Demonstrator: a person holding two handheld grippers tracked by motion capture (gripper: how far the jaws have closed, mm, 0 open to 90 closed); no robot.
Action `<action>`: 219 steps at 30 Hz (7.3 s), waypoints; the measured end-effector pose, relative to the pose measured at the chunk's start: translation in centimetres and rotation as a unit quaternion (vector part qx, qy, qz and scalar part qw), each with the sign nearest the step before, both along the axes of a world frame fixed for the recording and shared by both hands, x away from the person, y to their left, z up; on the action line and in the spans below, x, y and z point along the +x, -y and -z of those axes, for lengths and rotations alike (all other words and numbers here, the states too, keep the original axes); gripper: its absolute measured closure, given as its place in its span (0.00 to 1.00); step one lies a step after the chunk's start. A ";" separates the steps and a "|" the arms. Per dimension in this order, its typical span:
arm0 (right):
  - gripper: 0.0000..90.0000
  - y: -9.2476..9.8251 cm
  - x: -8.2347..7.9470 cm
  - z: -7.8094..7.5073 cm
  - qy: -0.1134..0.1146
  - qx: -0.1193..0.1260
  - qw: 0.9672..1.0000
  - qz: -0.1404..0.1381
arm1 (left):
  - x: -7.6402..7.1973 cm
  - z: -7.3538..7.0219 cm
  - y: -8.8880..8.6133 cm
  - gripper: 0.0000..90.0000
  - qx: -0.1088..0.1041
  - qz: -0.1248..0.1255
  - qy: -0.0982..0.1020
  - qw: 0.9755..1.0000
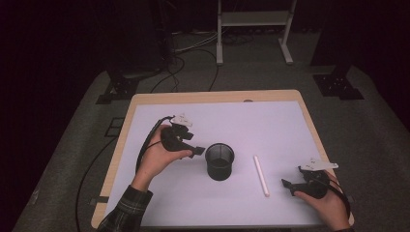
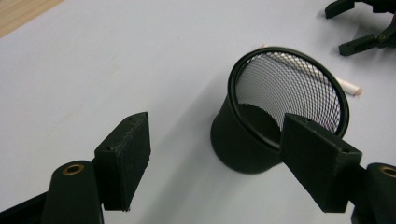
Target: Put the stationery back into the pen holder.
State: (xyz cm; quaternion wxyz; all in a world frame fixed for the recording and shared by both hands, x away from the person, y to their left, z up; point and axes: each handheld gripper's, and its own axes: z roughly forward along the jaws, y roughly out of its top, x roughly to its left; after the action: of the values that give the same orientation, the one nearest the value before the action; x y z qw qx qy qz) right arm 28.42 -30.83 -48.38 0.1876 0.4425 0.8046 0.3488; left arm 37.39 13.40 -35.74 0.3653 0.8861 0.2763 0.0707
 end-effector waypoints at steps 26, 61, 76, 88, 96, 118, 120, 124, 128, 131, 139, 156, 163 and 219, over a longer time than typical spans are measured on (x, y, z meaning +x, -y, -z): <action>0.14 0.0 0.0 0.0 -0.002 -0.002 1.000 -0.001 | -3.6 4.8 -4.8 0.26 0.017 -0.055 0.004 0.998; 0.30 -0.1 0.0 -0.9 -0.024 -0.004 1.000 0.008 | -7.2 12.3 -7.5 0.00 0.016 -0.074 0.043 0.996; 0.49 -2.6 1.2 -3.9 -0.049 -0.011 0.999 -0.004 | -7.2 12.4 -7.5 0.00 0.014 -0.074 0.047 0.996; 0.55 -4.4 2.4 -5.1 -0.070 -0.003 0.997 -0.019 | -7.2 12.4 -7.5 0.00 0.014 -0.074 0.047 0.996; 0.60 -5.5 3.2 -5.9 -0.081 -0.001 0.996 -0.026 | -7.2 12.4 -7.5 0.00 0.014 -0.074 0.046 0.996; 0.67 -8.7 6.3 -6.6 -0.115 -0.017 0.992 -0.045 | -7.2 12.4 -7.5 0.00 0.014 -0.075 0.045 0.996; 0.67 -8.9 6.5 -6.6 -0.117 -0.019 0.992 -0.046 | -7.2 12.3 -7.5 0.00 0.014 -0.075 0.045 0.996; 0.68 -9.2 6.9 -6.5 -0.121 -0.021 0.991 -0.047 | -7.2 12.3 -7.5 0.00 0.015 -0.073 0.045 0.996; 0.70 -9.4 7.6 -6.0 -0.131 -0.026 0.990 -0.046 | -7.2 12.4 -7.5 0.00 0.013 -0.075 0.045 0.996; 0.70 -9.6 7.9 -5.8 -0.137 -0.028 0.989 -0.045 | -7.2 12.3 -7.5 0.00 0.014 -0.074 0.046 0.996; 0.71 -10.1 8.8 -5.2 -0.154 -0.036 0.986 -0.046 | -7.2 12.4 -7.5 0.00 0.013 -0.075 0.045 0.996; 0.76 -11.1 9.9 -4.0 -0.176 -0.063 0.981 -0.051 | -7.2 12.4 -7.5 0.00 0.012 -0.075 0.044 0.996; 0.79 -11.6 10.3 -4.3 -0.178 -0.080 0.979 -0.055 | -7.2 12.3 -7.6 0.00 0.015 -0.074 0.044 0.996; 0.87 -9.6 8.4 -9.3 -0.084 0.089 0.988 -0.099 | -7.2 12.4 -7.5 0.00 0.012 -0.075 0.044 0.996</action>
State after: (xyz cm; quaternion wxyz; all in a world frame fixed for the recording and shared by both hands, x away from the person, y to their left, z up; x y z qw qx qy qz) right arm 36.83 -21.27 -39.04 0.0435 0.4030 0.8234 0.3971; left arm 30.21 20.94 -48.10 0.3602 0.8631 0.3253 0.1401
